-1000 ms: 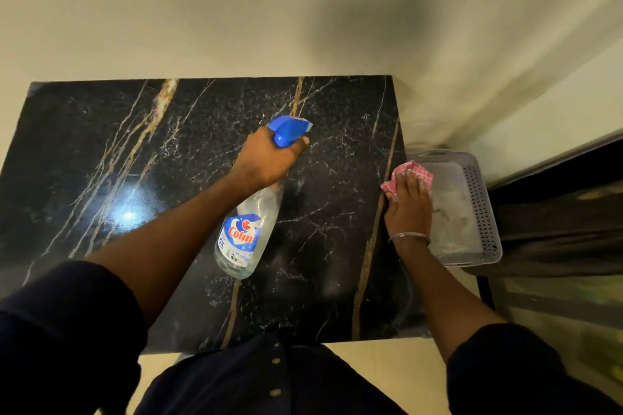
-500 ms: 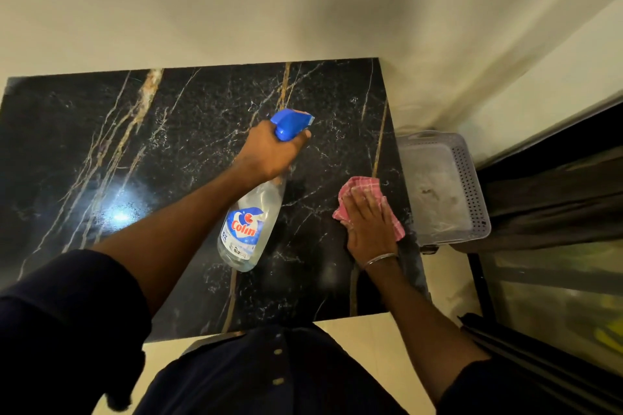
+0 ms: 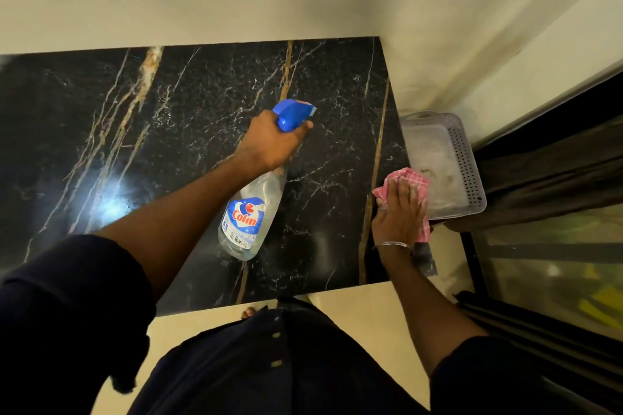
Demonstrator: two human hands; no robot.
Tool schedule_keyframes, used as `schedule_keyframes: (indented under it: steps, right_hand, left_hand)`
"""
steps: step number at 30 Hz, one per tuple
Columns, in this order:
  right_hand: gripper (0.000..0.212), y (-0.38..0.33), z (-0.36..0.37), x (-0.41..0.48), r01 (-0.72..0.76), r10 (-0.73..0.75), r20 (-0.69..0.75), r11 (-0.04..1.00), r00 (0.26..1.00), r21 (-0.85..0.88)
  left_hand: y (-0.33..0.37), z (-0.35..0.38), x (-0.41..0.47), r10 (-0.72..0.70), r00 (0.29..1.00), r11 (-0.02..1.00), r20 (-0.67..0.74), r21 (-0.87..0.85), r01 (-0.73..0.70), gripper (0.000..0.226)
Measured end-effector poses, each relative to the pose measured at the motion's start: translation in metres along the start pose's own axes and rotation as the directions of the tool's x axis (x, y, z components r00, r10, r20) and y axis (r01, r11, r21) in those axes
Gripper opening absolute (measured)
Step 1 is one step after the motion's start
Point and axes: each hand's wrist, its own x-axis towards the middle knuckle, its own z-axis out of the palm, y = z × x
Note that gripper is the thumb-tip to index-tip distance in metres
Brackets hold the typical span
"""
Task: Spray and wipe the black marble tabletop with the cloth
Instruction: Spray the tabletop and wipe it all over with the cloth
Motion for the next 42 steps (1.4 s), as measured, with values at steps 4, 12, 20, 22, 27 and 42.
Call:
schedule_keyframes:
  steps: [4, 12, 20, 22, 27, 42]
  right_hand:
    - [0.062, -0.021, 0.008, -0.034, 0.134, -0.133, 0.029, 0.991, 0.991, -0.006]
    - [0.057, 0.039, 0.004, -0.074, 0.286, -0.286, 0.006, 0.957, 0.958, -0.049]
    - [0.057, 0.057, 0.006, -0.08, -0.046, 0.057, -0.141, 0.996, 0.988, 0.081]
    - [0.058, 0.041, 0.011, -0.09, -0.096, 0.106, -0.137, 0.992, 0.985, 0.078]
    - [0.056, -0.017, 0.026, -0.127, 0.093, -0.087, -0.085, 0.993, 0.993, 0.072]
    - [0.039, -0.103, -0.058, -0.081, -0.607, 0.087, 0.69, -0.404, 0.719, 0.684]
  left_hand:
    - [-0.001, -0.006, -0.01, -0.007, 1.0, 1.0, 0.0, -0.021, 0.007, 0.029]
    - [-0.004, -0.008, -0.03, 0.013, 1.0, 1.0, -0.012, -0.02, -0.013, 0.029]
    - [-0.018, -0.003, -0.054, -0.018, 1.0, 1.0, 0.004, -0.026, 0.018, 0.032]
    - [-0.02, -0.003, -0.059, -0.023, 1.0, 0.999, 0.003, -0.031, 0.024, 0.032]
    - [-0.017, -0.01, -0.066, -0.022, 0.999, 0.999, -0.024, -0.044, 0.021, 0.029]
    - [-0.023, -0.035, -0.096, 0.081, 0.996, 0.997, 0.026, 0.012, -0.081, 0.021]
